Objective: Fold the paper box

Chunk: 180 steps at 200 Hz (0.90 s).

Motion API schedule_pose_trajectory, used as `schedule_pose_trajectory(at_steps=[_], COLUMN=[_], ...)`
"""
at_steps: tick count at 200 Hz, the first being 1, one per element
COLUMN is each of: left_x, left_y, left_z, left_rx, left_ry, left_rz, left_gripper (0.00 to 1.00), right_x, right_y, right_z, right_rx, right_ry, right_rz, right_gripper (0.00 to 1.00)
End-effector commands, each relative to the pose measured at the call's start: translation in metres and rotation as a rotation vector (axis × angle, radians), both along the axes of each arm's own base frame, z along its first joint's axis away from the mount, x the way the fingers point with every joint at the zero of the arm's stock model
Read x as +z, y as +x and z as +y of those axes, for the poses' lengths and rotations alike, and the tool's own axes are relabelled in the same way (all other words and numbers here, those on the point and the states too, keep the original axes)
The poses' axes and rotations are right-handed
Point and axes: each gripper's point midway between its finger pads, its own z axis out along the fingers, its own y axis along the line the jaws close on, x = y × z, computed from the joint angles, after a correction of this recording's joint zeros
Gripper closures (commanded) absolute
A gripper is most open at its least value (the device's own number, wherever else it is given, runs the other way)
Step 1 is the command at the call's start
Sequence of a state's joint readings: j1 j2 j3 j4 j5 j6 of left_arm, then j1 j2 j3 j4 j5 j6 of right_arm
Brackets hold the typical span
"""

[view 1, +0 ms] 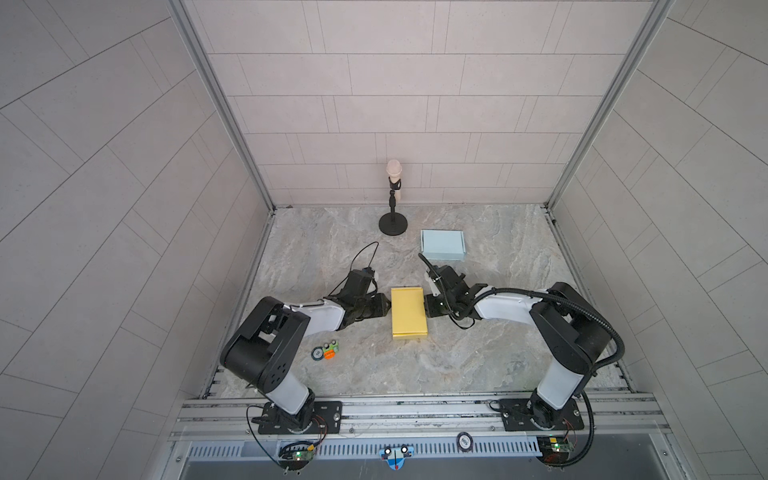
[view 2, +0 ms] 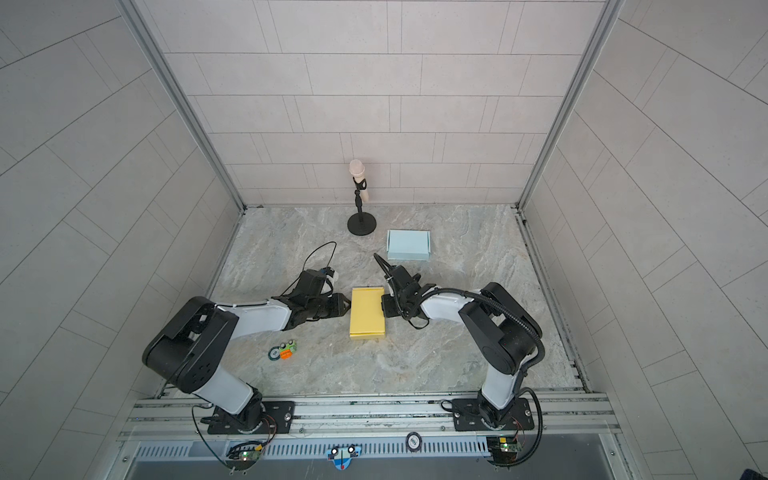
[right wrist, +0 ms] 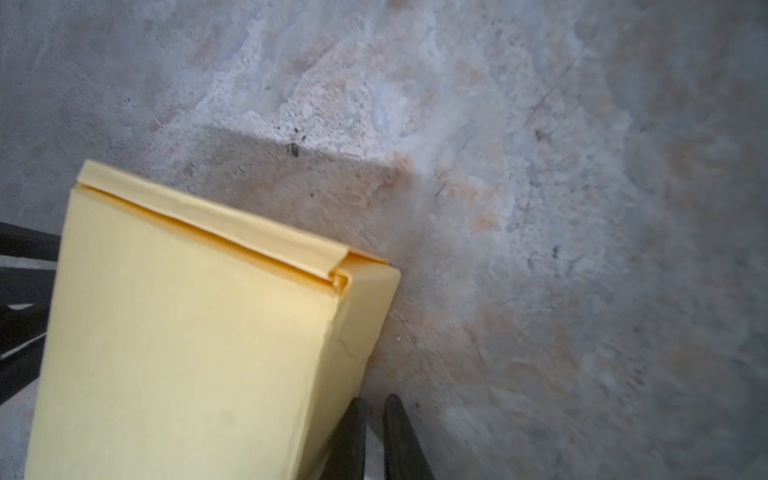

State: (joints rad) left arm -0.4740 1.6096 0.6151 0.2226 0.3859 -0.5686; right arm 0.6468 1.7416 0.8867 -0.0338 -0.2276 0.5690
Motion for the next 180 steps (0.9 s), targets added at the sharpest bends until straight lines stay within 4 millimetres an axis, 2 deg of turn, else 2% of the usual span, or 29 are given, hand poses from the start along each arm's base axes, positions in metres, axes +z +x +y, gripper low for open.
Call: schedule_pose_trajectory(at_steps=[1, 29, 62, 82, 104, 140, 157, 175, 180], left_x=[-0.004, -0.008, -0.001, 0.003, 0.014, 0.034, 0.041, 0.045, 0.047], left_y=[-0.003, 0.001, 0.010, 0.014, 0.016, 0.002, -0.012, -0.028, -0.038], left_z=[-0.013, -0.013, -0.008, 0.001, 0.016, 0.038, 0.037, 0.035, 0.026], left_rx=[-0.029, -0.022, -0.009, 0.006, 0.025, 0.058, 0.054, 0.054, 0.022], left_ry=[-0.031, -0.027, -0.037, -0.015, 0.056, 0.120, 0.109, 0.103, 0.096], left_rz=[0.028, 0.037, 0.023, 0.014, -0.016, -0.066, -0.083, -0.095, -0.103], left_gripper=[0.67, 0.67, 0.67, 0.67, 0.67, 0.61, 0.58, 0.56, 0.55], right_x=[0.015, 0.019, 0.014, 0.015, 0.029, 0.075, 0.093, 0.098, 0.099], right_y=[-0.001, -0.005, -0.020, -0.026, -0.029, -0.022, -0.016, -0.007, -0.004], right_z=[0.020, 0.011, -0.003, -0.012, -0.018, -0.032, -0.029, -0.023, -0.021], right_rx=[0.050, 0.030, 0.012, 0.009, 0.068, 0.120, 0.136, 0.152, 0.157], right_ry=[0.058, 0.043, 0.024, -0.005, -0.071, -0.157, -0.160, -0.144, -0.138], right_rz=[-0.018, -0.041, -0.033, -0.040, -0.061, -0.186, -0.228, -0.228, -0.225], right_gripper=[0.85, 0.86, 0.86, 0.84, 0.78, 0.68, 0.62, 0.54, 0.52])
